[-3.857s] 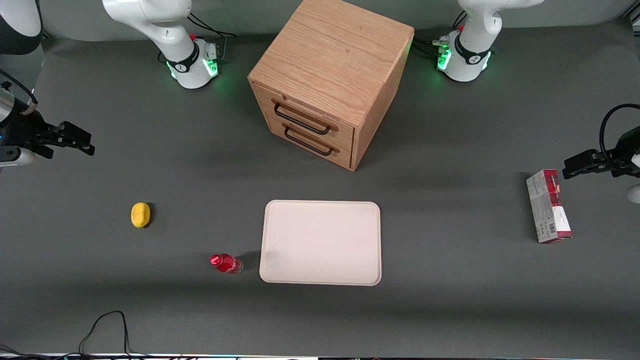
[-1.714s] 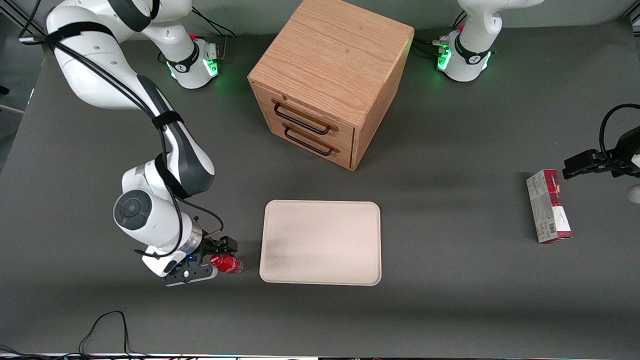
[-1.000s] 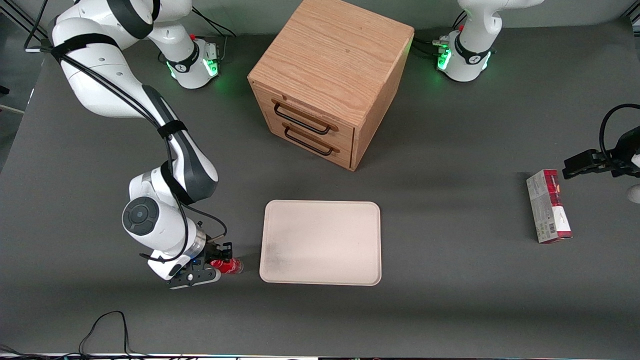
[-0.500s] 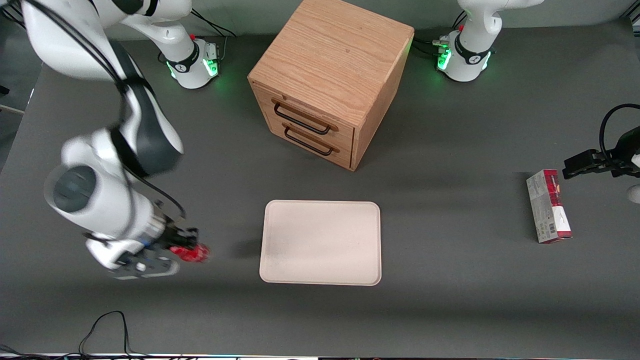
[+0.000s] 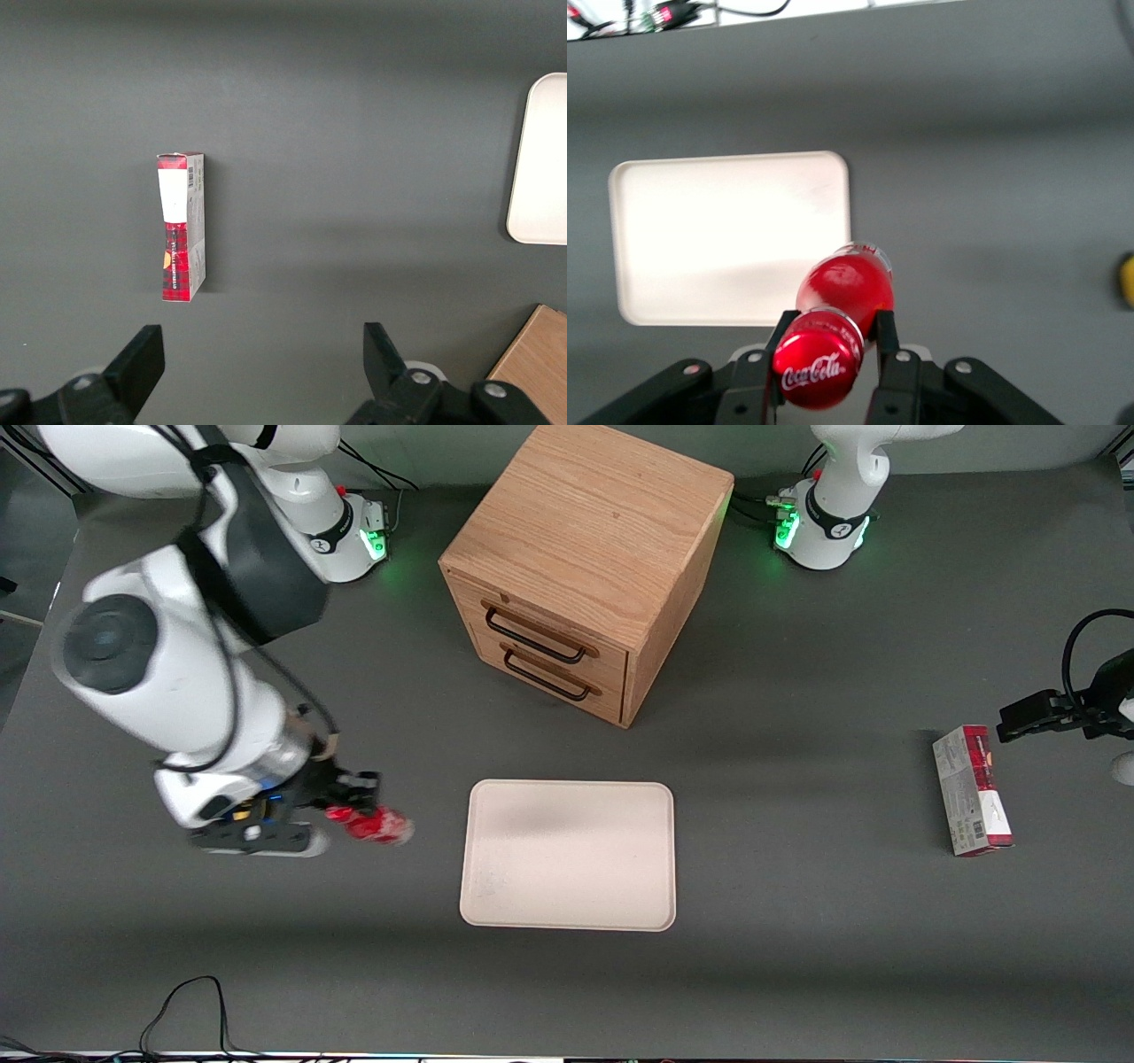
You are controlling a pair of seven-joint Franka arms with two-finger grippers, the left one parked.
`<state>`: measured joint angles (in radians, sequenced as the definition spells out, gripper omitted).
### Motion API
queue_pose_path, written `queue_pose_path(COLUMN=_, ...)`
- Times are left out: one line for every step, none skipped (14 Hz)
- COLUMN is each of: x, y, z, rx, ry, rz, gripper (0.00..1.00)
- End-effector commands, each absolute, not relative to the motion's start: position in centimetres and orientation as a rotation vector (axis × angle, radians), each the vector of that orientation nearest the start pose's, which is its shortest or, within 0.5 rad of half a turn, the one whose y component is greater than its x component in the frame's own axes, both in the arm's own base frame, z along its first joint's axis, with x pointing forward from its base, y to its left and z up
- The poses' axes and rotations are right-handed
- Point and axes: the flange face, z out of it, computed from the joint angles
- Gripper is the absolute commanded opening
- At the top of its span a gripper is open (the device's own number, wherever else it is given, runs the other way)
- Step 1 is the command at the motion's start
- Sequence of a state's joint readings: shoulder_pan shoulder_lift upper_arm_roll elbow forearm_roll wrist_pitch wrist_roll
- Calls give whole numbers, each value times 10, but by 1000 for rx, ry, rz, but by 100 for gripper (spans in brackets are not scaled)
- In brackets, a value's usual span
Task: Place coke bottle on tray
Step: 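Lift the bottle and carry it with the right gripper onto the tray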
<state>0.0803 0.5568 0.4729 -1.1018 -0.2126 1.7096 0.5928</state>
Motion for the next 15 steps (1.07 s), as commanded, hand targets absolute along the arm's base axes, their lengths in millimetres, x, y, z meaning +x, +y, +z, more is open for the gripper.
queue_pose_path(x=658, y=284, z=533, rx=-3048, ry=178, rz=-144, gripper=0)
queue_pose_path(x=660, y=286, z=528, rx=-3047, ry=176, rz=-138, gripper=0)
queue_pose_path(x=662, y=294, z=515, rx=-3047, ry=166, rz=-131, gripper=0)
queue_pose_path(x=666, y=304, z=495, rx=-3053, ry=170, rz=-123, gripper=0)
queue_pose_path(x=673, y=315, z=472, rx=-3065, ry=184, rz=-151, gripper=0)
queue_pose_path(x=683, y=319, z=446, rx=-3064, ry=206, rz=-173, gripper=0)
queue_pose_path(x=693, y=320, z=424, rx=-3044, ry=215, rz=-174, gripper=0)
queue_pose_path(x=700, y=319, z=405, rx=-3042, ry=221, rz=-158, gripper=0)
queue_pose_path(x=705, y=318, z=389, rx=-3045, ry=224, rz=-148, gripper=0)
queue_pose_path(x=709, y=317, z=372, rx=-3057, ry=217, rz=-151, gripper=0)
queue_pose_path(x=712, y=320, z=357, rx=-3060, ry=205, rz=-163, gripper=0)
queue_pose_path(x=710, y=329, z=348, rx=-3060, ry=188, rz=-166, gripper=0)
queue_pose_path(x=711, y=330, z=338, rx=-3055, ry=187, rz=-162, gripper=0)
queue_pose_path(x=712, y=332, z=335, rx=-3044, ry=184, rz=-177, gripper=0)
queue_pose_path(x=712, y=333, z=335, rx=-3035, ry=184, rz=-191, gripper=0)
